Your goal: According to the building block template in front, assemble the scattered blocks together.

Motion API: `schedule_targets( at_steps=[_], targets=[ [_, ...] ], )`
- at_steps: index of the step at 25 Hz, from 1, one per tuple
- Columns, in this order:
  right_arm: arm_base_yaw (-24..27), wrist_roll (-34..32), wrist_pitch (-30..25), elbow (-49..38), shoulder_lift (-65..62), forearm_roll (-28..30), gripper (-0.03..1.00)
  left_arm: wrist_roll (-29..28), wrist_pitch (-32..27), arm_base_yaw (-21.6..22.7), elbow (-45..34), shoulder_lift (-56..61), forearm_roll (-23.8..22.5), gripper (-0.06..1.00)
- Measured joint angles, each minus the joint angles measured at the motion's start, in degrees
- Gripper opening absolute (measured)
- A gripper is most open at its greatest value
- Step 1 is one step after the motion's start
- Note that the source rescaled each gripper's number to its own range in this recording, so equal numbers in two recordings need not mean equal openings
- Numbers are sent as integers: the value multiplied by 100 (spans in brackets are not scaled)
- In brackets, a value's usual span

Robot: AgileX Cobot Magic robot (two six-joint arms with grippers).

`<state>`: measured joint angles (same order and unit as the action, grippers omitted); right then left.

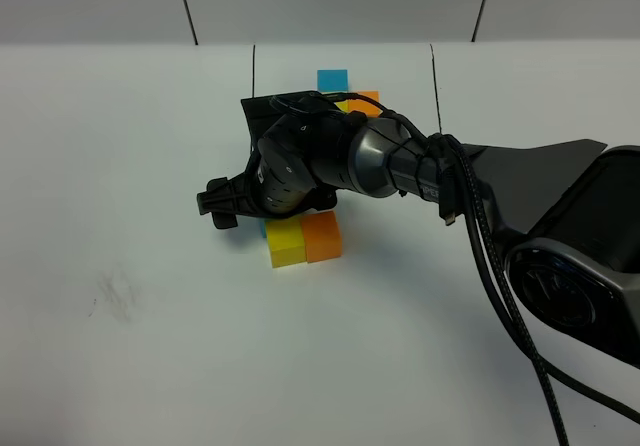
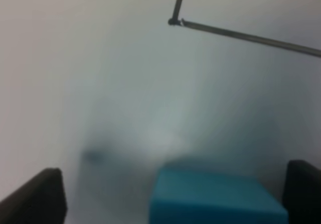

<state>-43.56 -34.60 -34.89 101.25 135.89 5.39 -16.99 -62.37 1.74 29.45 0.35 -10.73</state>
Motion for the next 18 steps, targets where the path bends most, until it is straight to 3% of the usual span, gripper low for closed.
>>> schedule_targets(
  at_steps=[9,18],
  targets=[
    [0,238,-280,238,52,47,98,0,0,0,0,0,0,1],
    [32,415,-1871,1367,339,383,96,0,0,0,0,0,0,1]
  ],
)
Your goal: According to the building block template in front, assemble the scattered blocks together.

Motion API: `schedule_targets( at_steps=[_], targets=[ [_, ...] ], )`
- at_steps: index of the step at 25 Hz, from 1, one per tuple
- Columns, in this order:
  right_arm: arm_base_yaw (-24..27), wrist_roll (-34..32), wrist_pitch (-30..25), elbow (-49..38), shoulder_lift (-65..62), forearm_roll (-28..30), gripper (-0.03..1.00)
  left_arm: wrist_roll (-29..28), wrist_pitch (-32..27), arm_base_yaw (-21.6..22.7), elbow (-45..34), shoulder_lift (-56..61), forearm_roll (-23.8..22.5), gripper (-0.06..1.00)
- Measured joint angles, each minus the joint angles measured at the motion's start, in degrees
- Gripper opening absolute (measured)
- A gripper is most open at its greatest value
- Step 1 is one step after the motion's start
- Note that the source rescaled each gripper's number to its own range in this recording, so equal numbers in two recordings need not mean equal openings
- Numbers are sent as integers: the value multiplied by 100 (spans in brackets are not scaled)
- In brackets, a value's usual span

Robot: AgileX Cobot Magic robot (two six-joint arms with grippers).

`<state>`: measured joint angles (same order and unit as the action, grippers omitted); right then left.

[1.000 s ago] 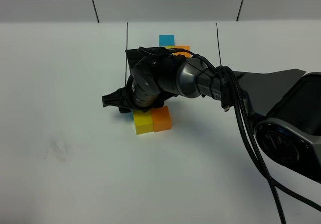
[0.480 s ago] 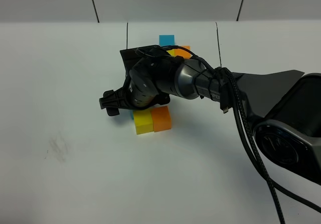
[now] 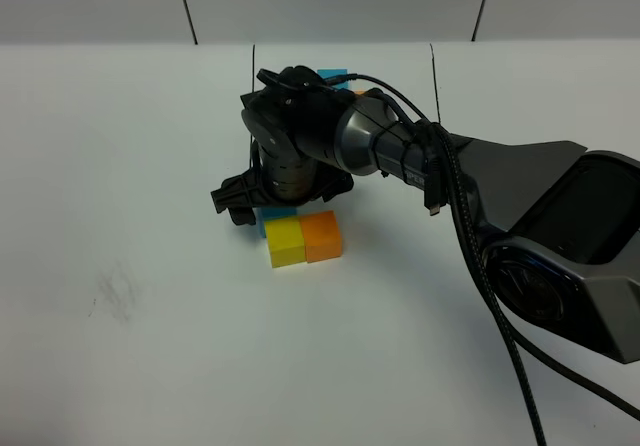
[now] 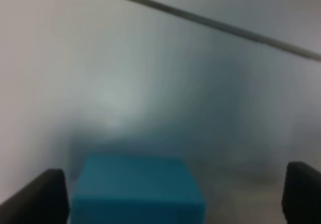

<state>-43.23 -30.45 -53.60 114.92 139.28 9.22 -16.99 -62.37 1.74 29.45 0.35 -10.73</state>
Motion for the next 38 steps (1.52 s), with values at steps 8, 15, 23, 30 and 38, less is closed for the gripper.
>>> schedule_targets(
  at_steps=[8,15,23,30,38],
  targets=[
    [13,183,-875,1212,0,147,96,0,0,0,0,0,0,1],
    [-50,319,-1512,1886,0,406,79,0,0,0,0,0,0,1],
    [-91,660,-1583,2110,-6,707,5,0,0,0,0,0,0,1],
    [-33,770,-1614,2110,-12,1184,0,0,0,0,0,0,0,1],
    [323,1232,-1614,2110,-219,1162,0,0,0,0,0,0,0,1]
  ],
)
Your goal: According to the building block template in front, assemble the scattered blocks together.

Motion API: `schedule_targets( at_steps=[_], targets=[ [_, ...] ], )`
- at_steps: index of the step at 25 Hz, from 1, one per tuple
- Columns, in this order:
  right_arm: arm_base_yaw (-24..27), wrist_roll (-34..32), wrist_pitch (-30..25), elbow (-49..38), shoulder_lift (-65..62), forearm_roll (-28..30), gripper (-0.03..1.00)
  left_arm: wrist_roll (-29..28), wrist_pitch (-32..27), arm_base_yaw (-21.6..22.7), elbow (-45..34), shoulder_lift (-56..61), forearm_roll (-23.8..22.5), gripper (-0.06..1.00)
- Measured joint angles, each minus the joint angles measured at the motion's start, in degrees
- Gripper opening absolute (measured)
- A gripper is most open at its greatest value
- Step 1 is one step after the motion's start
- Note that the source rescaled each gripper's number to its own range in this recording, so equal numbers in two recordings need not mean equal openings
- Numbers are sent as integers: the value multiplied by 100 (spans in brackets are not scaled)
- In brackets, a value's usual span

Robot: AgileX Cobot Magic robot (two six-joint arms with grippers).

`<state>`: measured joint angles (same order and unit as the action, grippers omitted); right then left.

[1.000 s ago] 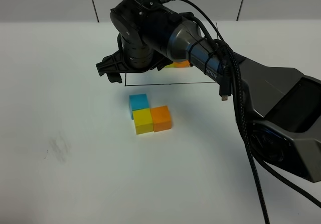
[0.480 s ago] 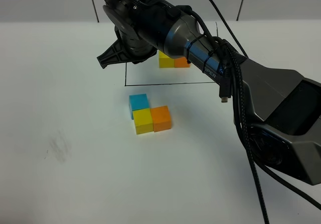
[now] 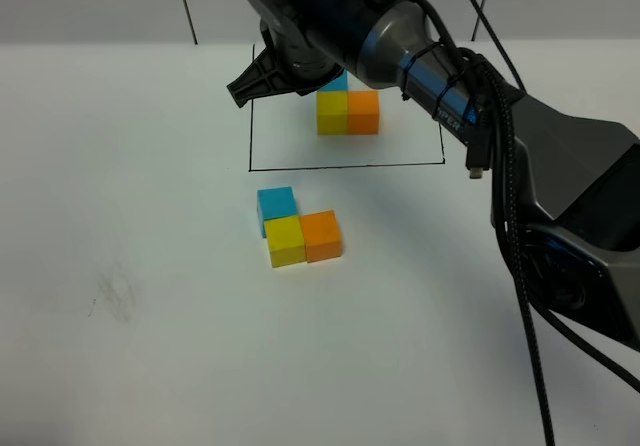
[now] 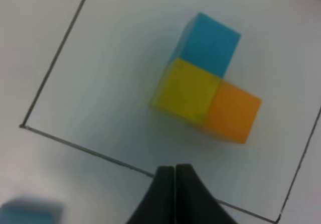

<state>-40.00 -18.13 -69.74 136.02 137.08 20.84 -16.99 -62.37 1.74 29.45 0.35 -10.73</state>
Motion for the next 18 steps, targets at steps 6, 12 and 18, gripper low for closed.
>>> schedule_targets(
  at_steps=[6,12,18],
  targets=[
    [322,394,-7,0,-55,-141,0,0,0,0,-4,0,0,1],
    [626,856,-7,0,-55,-223,0,0,0,0,-4,0,0,1],
    [900,1194,-7,-91,-55,-446,0,0,0,0,-4,0,0,1]
  ],
)
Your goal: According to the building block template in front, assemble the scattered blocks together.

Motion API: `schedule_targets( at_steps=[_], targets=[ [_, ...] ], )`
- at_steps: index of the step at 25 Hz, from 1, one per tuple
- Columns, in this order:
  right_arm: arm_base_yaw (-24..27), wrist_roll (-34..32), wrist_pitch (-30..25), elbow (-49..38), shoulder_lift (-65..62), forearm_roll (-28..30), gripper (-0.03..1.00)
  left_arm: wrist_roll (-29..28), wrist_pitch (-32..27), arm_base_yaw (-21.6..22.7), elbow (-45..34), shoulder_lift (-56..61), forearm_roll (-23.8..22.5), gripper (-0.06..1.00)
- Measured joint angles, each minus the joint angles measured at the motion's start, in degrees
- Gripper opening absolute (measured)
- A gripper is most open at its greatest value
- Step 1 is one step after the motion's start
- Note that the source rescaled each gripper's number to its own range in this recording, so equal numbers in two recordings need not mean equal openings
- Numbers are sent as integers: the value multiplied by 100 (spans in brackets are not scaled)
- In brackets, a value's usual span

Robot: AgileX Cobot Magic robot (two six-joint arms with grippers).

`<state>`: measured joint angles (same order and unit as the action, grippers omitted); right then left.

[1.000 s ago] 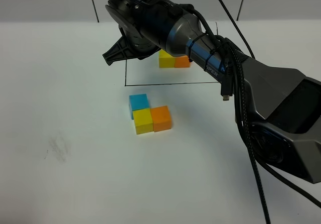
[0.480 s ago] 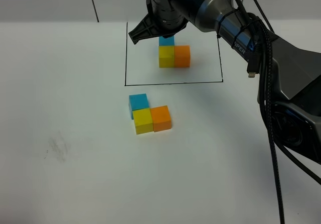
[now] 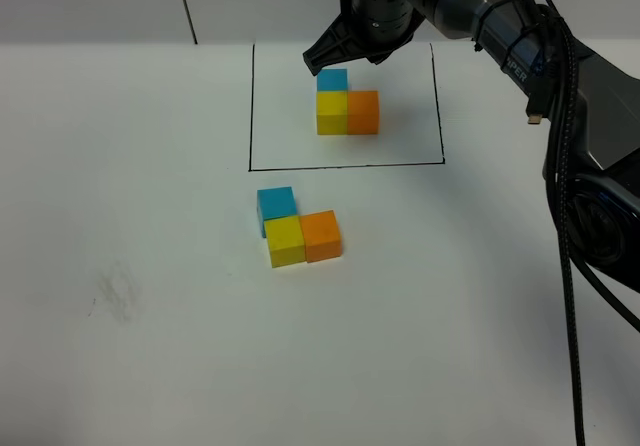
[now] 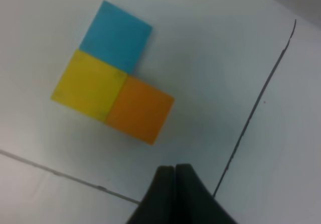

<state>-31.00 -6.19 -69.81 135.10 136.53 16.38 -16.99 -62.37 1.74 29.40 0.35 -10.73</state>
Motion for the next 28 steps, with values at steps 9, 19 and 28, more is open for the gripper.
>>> schedule_targets(
  at_steps=[9,19,28],
  targets=[
    [154,313,4,-882,-113,-40,0,0,0,0,0,0,0,1],
    [471,433,14,-2206,-1278,17,0,0,0,0,0,0,0,1],
    [761,437,15,-4351,-2932,70,0,0,0,0,0,0,0,1]
  ],
)
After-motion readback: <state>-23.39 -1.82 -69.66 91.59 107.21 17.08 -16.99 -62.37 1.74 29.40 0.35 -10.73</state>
